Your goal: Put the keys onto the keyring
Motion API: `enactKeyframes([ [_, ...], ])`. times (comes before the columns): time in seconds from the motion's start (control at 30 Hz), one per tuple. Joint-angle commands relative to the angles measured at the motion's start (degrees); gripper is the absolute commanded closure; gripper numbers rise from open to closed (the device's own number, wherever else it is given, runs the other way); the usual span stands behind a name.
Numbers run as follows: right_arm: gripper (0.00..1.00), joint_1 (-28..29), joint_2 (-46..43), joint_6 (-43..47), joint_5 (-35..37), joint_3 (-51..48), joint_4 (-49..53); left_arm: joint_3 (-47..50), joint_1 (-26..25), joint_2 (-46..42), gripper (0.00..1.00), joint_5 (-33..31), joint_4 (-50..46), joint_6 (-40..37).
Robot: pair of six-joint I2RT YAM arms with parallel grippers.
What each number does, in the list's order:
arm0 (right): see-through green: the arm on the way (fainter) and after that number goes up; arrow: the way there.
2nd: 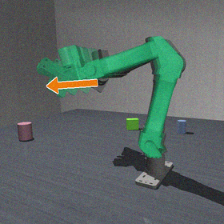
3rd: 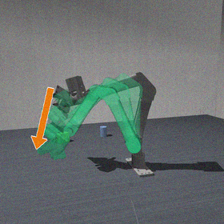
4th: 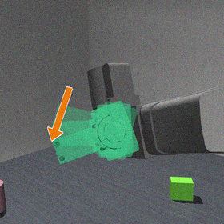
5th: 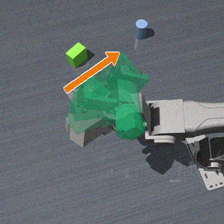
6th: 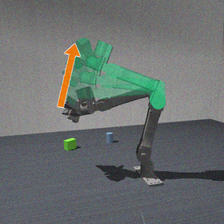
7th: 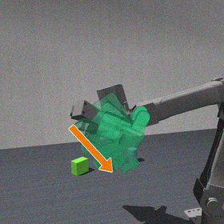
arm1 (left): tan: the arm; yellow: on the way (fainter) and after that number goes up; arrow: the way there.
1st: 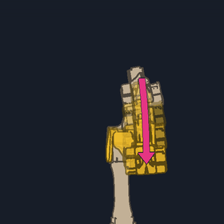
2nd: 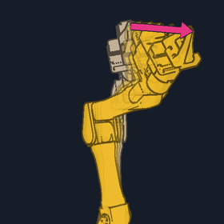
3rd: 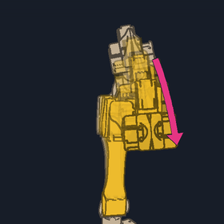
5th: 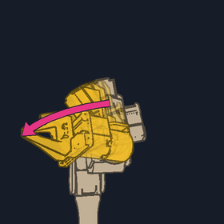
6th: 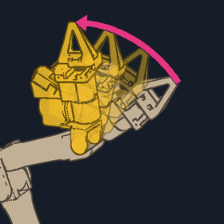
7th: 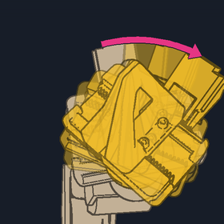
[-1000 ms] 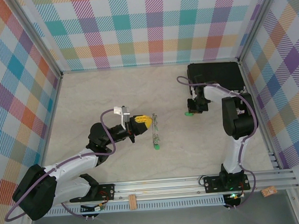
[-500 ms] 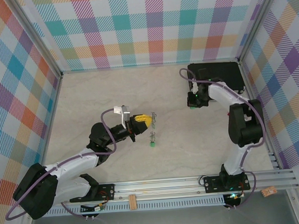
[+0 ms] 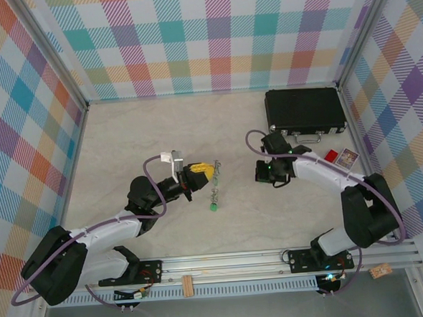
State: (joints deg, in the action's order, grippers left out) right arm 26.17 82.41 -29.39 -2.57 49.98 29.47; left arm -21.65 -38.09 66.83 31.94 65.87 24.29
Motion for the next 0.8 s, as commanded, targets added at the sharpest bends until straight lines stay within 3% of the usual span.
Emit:
enactKeyframes([
  [0.0,1.0,1.3,-2.8,-5.4,2.6,-3.1,-3.1,0.8,-0.1,0.0,1.0,-0.3,5.1,0.7],
  [0.53,0.98,7.1,3.4,-8.9,2.4,-5.5,-1.6,1.3,-0.1,0.8,1.0,-0.1,6.2,1.3],
  [0.63,0.9,7.2,4.2,-8.0,2.0,-4.0,0.8,1.4,-0.1,1.1,1.0,-0.1,6.8,1.7],
  [0.77,0.71,7.1,3.4,-5.8,2.5,-0.6,6.1,1.5,-0.1,1.0,1.0,0.0,7.2,1.9],
])
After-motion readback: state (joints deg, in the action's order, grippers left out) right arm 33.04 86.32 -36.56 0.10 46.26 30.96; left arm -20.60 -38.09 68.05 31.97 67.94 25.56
